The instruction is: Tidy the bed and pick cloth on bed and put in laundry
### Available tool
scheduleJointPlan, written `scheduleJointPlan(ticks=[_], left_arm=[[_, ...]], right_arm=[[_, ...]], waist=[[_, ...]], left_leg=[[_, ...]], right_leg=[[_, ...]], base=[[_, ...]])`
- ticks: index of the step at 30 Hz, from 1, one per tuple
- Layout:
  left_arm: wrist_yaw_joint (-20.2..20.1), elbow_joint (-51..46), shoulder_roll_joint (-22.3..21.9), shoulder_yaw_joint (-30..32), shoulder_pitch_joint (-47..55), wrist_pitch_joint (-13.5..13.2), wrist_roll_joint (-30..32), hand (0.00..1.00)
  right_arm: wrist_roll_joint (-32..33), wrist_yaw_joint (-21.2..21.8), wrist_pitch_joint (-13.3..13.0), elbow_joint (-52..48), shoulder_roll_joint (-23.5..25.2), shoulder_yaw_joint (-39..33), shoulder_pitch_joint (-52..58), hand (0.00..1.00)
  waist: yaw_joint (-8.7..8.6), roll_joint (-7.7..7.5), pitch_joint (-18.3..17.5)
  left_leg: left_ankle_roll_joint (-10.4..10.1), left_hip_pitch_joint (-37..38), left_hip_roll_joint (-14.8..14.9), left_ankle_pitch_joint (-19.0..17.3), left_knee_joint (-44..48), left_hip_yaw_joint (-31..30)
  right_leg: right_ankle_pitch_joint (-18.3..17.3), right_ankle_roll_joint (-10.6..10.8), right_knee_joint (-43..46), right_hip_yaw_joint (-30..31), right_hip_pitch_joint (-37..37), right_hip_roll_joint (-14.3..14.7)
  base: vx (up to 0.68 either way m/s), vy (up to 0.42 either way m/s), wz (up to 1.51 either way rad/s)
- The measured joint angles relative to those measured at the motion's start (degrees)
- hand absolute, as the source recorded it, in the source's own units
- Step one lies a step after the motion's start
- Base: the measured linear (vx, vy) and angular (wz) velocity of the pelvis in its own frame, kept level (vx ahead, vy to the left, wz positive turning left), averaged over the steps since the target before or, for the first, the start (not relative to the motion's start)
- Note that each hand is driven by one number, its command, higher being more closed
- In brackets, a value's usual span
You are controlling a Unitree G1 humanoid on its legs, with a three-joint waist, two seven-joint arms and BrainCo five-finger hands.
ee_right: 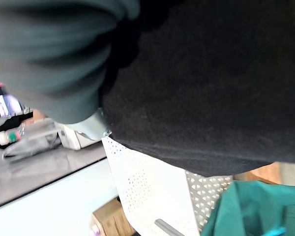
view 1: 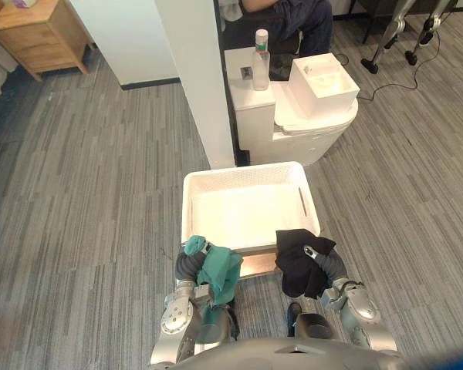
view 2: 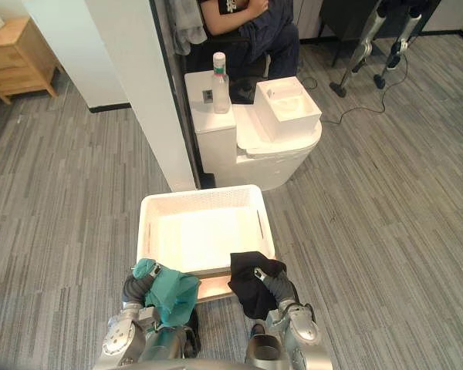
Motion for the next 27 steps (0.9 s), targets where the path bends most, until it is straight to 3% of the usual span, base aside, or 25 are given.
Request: scheduleJointPlan(ticks=[5,9,13,18,23,27], left_arm=[[-0.4,0.1,1.4,-1.1,-0.2,0.5,-1.1,1.0],[-0.4,0.1,1.8,-1.2,-0.6,1.6,-1.3,1.0],[-0.8,0.1,1.9,-1.2,-0.2,2.5,-3.4,1.0],[-2.2,0.1,2.8,-1.0,0.4,3.6,-5.7,1.0],[-2.8,0.1,3.4,-0.9,1.1,3.9,-7.3,1.0],[-2.8,0.1,3.1,0.1,1.1,3.5,-7.3,1.0]], right_arm=[[-2.2,-7.7,-1.0,-0.8,1.0,-1.9,1.7,1.0],[-4.1,-17.3,-1.0,-1.7,2.0,-15.2,3.3,1.0],[-4.4,-22.6,-1.1,-4.0,0.2,-28.6,3.3,1.0],[-6.9,-20.9,-2.2,-13.8,-4.8,-36.2,2.9,1.0],[-6.8,-13.4,-2.3,-23.8,-11.9,-35.3,-2.1,1.0],[-3.9,-6.7,-2.4,-30.6,-15.5,-28.7,-7.6,1.0]], waist=[[-1.13,-0.05,0.0],[-2.32,-0.45,-0.1],[-2.54,-0.5,-0.2],[-2.54,-2.24,-1.2],[-2.48,-2.85,-1.5],[-2.25,-2.67,-1.6]], left_leg=[[-0.1,3.3,-0.7,-2.1,0.2,1.9],[-0.1,3.2,-0.6,-2.0,0.1,1.8],[-0.1,3.1,-0.1,-2.0,-0.4,2.2],[-0.1,3.2,-0.2,-0.2,-4.3,3.0],[-0.2,3.2,-0.3,1.2,-6.6,3.2],[-0.5,3.2,-0.2,4.1,-8.9,2.2]], right_leg=[[-2.1,0.5,4.9,0.5,0.0,-1.4],[-1.9,0.7,4.5,-0.6,0.2,-1.4],[-0.5,1.1,2.4,-0.6,0.7,-0.9],[1.7,0.7,-1.3,-0.5,0.6,-0.3],[2.5,0.6,-2.9,-0.8,0.5,0.0],[3.3,0.1,-3.7,-2.1,0.2,0.6]], base=[[0.12,0.025,-0.21],[0.05,-0.016,0.03],[0.0,0.002,-0.06],[-0.06,0.022,-0.07],[-0.09,0.01,-0.02],[-0.03,-0.01,0.14]])
